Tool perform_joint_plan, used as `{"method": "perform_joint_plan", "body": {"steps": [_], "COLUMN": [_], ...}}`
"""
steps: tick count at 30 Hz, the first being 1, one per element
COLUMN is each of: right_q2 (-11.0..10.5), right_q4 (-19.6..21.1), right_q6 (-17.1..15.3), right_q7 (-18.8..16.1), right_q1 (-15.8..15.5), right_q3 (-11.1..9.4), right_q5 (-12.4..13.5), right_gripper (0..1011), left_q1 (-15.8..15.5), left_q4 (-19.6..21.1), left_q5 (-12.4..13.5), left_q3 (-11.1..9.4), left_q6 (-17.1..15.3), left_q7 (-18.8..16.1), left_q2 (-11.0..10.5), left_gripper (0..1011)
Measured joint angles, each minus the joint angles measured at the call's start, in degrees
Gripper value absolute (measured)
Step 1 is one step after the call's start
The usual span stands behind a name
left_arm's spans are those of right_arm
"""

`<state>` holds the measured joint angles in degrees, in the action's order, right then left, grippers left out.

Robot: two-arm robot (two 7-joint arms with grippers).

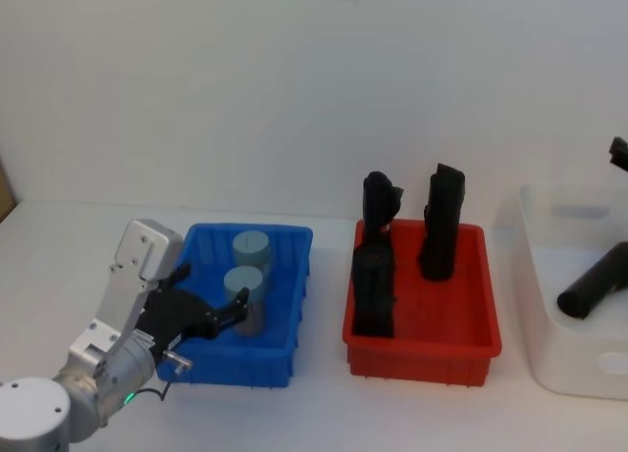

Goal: Pick the cotton swabs from the blue box and place them into the white box.

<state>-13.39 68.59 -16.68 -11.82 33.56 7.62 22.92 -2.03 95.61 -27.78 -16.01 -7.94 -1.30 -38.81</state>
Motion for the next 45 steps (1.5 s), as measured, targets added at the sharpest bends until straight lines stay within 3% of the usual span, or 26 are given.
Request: {"method": "perform_joint_plan", "body": {"steps": [22,45], "right_q2": [0.0,0.0], "right_q4": [0.0,0.0], "right_q6": [0.0,0.0], "right_q7": [0.0,0.0], "right_q1": [0.0,0.0], "right_q3": [0.0,0.0], "right_q5": [0.0,0.0], "right_gripper": [1001,1001], "left_q1": [-6.3,-11.9], "left_q4": [-9.7,-16.5], "left_q5": [1.3,4.5], "left_q3": [0.0,-0.7], "left_q6": [-1.1,-2.7], "left_q7": [8.7,12.1], "left_q2": [3.5,7.0], "left_gripper": [1004,1004]}}
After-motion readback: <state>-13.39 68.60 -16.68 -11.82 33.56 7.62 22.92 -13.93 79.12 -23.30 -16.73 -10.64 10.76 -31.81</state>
